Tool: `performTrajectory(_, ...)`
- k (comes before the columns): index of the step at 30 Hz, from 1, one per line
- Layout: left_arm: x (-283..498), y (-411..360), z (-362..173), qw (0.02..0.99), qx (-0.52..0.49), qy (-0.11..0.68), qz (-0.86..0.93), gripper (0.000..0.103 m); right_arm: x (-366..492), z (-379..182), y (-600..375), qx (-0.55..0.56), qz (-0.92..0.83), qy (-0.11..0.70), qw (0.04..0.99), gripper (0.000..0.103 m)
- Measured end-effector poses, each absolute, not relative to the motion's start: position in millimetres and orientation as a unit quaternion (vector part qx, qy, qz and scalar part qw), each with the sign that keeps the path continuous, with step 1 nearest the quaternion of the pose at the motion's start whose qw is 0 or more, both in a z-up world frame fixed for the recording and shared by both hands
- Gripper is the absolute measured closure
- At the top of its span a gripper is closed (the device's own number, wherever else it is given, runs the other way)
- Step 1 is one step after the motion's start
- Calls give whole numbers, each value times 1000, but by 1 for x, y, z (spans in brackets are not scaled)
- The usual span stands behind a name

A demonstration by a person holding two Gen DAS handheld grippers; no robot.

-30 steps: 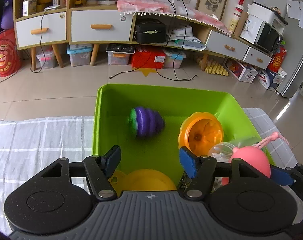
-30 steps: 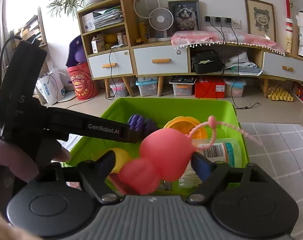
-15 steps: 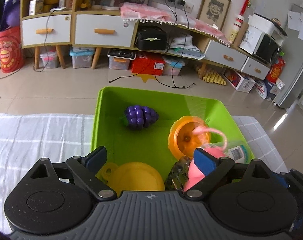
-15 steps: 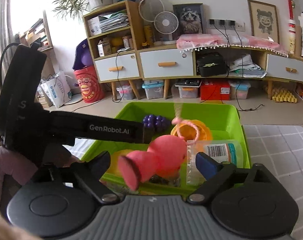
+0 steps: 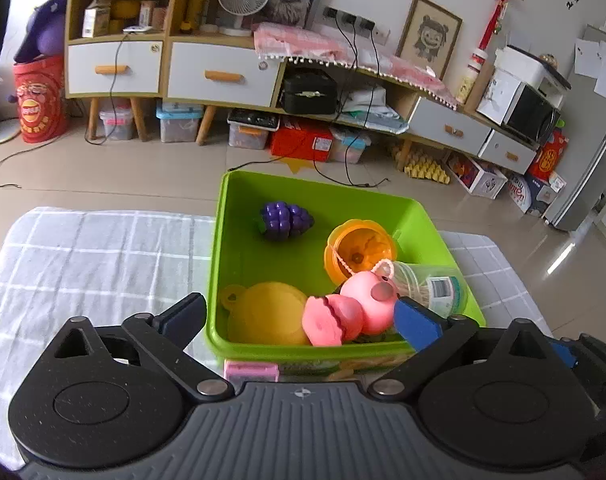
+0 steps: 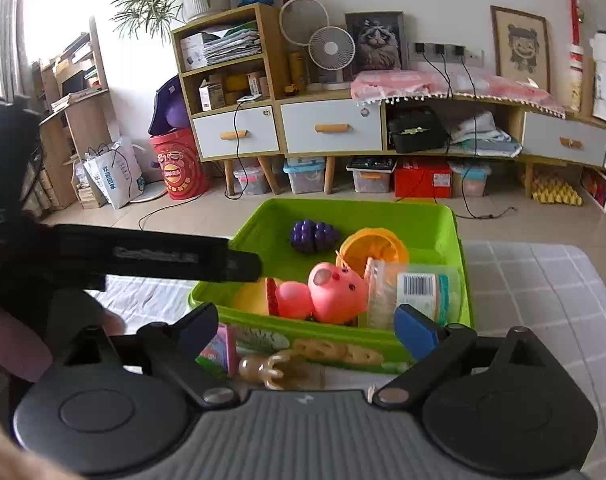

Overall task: Organize rigid objects
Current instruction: 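Lower the grapes and pink gourd into the green bin and open both tools, then withdraw both tools from the bin back over the table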

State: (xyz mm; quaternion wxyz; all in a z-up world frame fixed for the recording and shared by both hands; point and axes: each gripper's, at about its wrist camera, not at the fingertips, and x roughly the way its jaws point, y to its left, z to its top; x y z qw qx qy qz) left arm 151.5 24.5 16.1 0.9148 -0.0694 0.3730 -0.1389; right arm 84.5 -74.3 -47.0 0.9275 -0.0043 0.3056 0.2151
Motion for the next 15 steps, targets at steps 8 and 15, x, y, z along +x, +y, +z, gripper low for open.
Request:
performTrajectory(8,122,29,22,907,-72,391,-139,2,68,-40,-86,-12,195,321,927,25)
performTrajectory(15,101,48,11,893,-140,404,-142,2,61,-46,-95,-7,188,329,926,25)
